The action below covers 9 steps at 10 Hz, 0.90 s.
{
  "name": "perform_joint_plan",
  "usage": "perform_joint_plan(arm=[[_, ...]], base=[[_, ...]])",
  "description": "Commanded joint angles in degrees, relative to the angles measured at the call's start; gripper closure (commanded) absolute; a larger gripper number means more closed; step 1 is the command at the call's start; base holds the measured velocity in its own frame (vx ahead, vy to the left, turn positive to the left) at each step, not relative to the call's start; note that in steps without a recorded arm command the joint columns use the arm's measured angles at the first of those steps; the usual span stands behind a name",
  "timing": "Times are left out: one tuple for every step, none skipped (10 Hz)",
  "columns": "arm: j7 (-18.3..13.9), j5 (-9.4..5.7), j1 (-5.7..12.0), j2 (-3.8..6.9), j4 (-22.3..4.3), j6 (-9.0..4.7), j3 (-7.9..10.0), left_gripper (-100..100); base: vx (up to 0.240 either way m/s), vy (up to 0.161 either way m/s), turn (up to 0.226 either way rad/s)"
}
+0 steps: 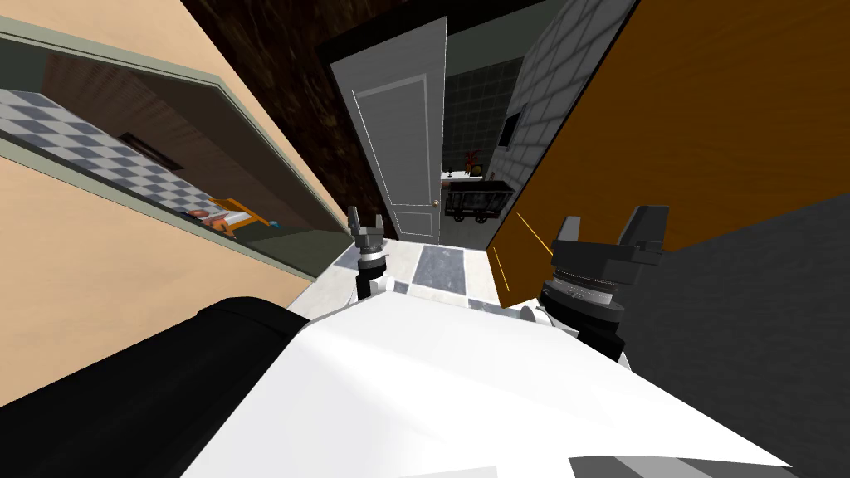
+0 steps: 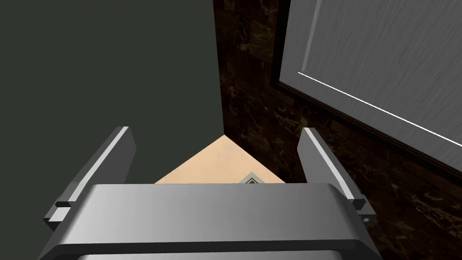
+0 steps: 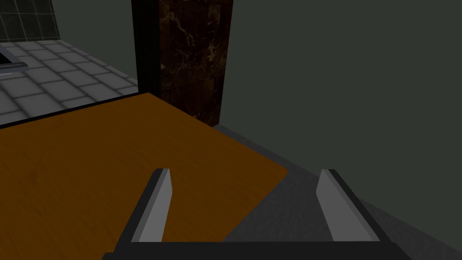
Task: Pull the door open
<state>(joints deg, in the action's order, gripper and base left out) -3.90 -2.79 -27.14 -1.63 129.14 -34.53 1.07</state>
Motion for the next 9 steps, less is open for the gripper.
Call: perform_joint_plan(arm=[[1.29,0.28,0.57,0.60,-1.64,-0.31,-0.05,-100],[2.22,0.48,0.98,0.98,-2.82,-0.53,-0.09,-100],[3.15,0.69,1.39,1.36,-4.00,-0.75,-0.13,-100],[4.19,0.91,1.86,1.76,-5.34,-1.00,-0.17,-100],[5.53,1.21,2.45,2.22,-7.04,-1.31,-0.22,-100],[6.20,1.35,2.75,2.46,-7.89,-1.47,-0.25,-100],[7.56,1.65,3.35,2.92,-9.62,-1.79,-0.31,-100],[8.40,1.83,3.72,3.18,-10.69,-1.99,-0.34,-100],[9.24,2.01,4.09,3.43,-11.76,-2.19,-0.37,-100]], base=[[0.065,-0.010,0.026],[0.160,-0.032,0.030],[0.209,-0.007,0.025],[0.190,-0.029,0.017],[0.162,-0.039,0.039],[0.137,-0.013,0.023],[0.130,-0.013,0.027],[0.116,-0.036,0.029],[0.102,-0.053,0.022]])
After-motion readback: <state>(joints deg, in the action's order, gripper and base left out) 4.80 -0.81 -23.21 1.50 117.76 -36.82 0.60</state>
